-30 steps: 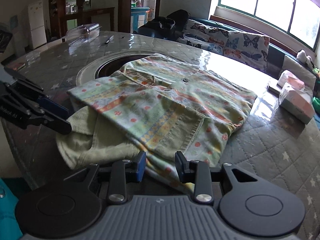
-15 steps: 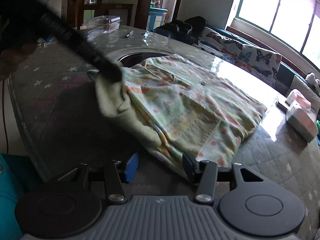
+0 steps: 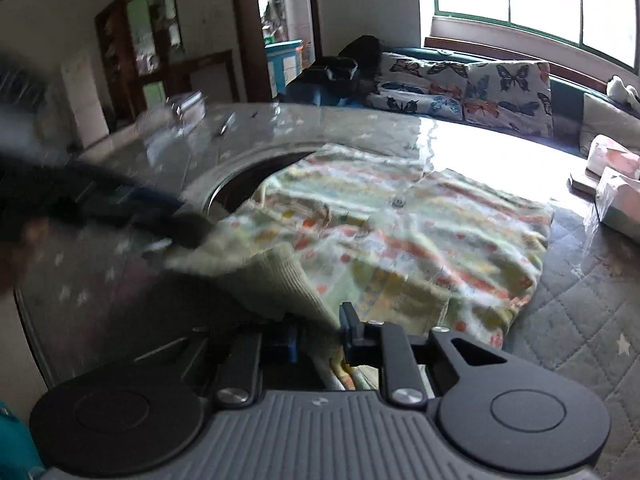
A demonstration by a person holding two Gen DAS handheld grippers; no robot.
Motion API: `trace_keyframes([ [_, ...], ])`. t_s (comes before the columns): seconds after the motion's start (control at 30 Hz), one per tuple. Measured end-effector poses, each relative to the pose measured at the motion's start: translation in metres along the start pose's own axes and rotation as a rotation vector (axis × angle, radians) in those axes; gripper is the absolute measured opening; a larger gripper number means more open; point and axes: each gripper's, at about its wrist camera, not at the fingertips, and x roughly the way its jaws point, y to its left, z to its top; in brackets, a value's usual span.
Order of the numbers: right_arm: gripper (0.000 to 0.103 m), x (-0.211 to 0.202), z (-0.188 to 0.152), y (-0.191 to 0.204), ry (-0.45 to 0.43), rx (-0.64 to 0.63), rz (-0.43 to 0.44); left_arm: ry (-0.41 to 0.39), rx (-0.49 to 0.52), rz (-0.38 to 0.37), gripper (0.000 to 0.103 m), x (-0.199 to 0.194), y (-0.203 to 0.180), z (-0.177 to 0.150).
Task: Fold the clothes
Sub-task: 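Grasp the other ribbed sleeve cuff with the right gripper and lift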
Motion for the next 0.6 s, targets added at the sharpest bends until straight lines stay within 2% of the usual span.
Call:
trace_keyframes([
  [0.07,0.016,-0.001,0.007,-0.003,-0.012,0.005,-0.002,-0.044,0.092,0.078,0.077,-0.011,-0.003,-0.012],
  [0.17,0.015,0.001,0.014,-0.005,-0.019,0.01,-0.006,-0.071,0.232,0.176,0.087,-0.012,-0.011,-0.028],
  [0.2,0.015,0.002,0.016,-0.007,-0.022,0.015,-0.008,-0.078,0.278,0.209,0.087,-0.011,-0.013,-0.034],
  [0.37,0.015,0.003,0.025,-0.01,-0.038,0.033,-0.016,-0.085,0.406,0.244,0.086,0.002,-0.018,-0.046],
  [0.43,0.015,0.003,0.027,-0.011,-0.045,0.035,-0.02,-0.086,0.449,0.244,0.074,0.008,-0.015,-0.047],
  [0.5,0.015,0.003,0.027,-0.011,-0.05,0.04,-0.02,-0.092,0.493,0.245,0.052,0.014,-0.013,-0.048],
  [0.53,0.014,0.003,0.026,-0.012,-0.052,0.042,-0.02,-0.096,0.513,0.247,0.047,0.017,-0.011,-0.048],
  [0.6,0.011,0.002,0.025,-0.012,-0.058,0.05,-0.018,-0.093,0.53,0.248,0.023,0.022,-0.007,-0.048],
])
